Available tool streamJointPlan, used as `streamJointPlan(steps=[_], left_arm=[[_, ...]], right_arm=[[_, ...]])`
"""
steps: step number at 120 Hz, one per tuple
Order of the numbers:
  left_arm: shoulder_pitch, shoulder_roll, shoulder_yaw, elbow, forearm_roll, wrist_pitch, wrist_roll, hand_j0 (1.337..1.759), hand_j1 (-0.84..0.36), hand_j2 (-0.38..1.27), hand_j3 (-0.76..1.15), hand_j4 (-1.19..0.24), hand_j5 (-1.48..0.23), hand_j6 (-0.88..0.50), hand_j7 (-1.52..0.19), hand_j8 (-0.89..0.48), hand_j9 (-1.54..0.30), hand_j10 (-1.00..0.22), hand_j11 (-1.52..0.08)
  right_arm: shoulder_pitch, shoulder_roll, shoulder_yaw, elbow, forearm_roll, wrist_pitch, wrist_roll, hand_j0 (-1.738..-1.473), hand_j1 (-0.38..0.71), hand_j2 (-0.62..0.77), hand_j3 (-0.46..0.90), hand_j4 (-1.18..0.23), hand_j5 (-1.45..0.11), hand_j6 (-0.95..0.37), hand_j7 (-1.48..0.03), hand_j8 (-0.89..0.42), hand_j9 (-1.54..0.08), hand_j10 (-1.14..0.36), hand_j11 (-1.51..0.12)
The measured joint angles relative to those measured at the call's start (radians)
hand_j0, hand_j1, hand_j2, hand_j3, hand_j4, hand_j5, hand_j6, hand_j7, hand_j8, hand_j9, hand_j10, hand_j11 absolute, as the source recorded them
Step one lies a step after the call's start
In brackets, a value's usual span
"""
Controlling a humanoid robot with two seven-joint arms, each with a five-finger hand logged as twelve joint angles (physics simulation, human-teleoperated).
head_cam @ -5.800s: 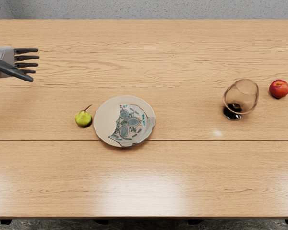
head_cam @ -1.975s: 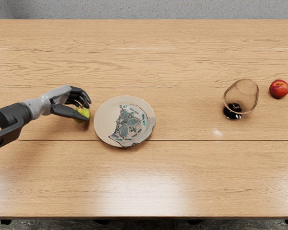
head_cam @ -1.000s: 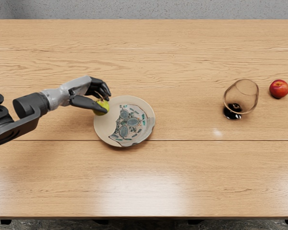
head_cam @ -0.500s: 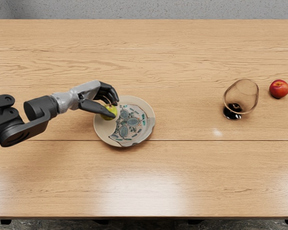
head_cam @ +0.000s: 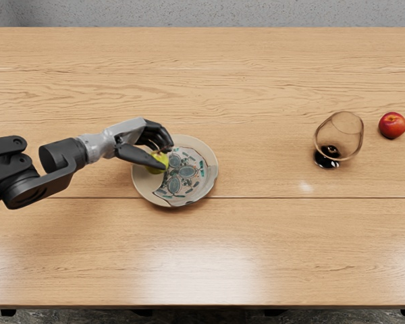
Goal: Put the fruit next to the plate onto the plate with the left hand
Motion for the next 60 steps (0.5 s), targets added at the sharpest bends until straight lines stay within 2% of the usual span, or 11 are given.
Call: streamJointPlan(steps=[23,51,60], left_arm=[[-0.007,-0.008,-0.001,0.000,0.000,0.001,-0.001,1.658,-0.10,0.11,0.00,-0.41,-0.52,-0.39,-0.52,-0.36,-0.52,-0.36,-0.52],[-0.071,-0.017,-0.002,-0.006,0.000,0.001,-0.001,1.658,0.02,0.07,0.00,-0.28,-0.37,-0.28,-0.37,-0.27,-0.37,-0.27,-0.37],[-0.081,-0.010,-0.002,-0.006,-0.001,-0.001,-0.004,1.658,0.11,0.05,0.00,-0.21,-0.26,-0.20,-0.26,-0.20,-0.26,-0.19,-0.26]], right_arm=[[0.000,0.000,0.000,0.000,0.000,0.000,0.000,-1.658,-0.35,0.00,0.00,0.00,0.00,0.00,0.00,0.00,0.00,0.00,0.00],[0.000,0.000,0.000,0.000,0.000,0.000,0.000,-1.658,-0.35,0.00,0.00,0.00,0.00,0.00,0.00,0.00,0.00,0.00,0.00],[0.000,0.000,0.000,0.000,0.000,0.000,0.000,-1.658,-0.35,0.00,0.00,0.00,0.00,0.00,0.00,0.00,0.00,0.00,0.00]])
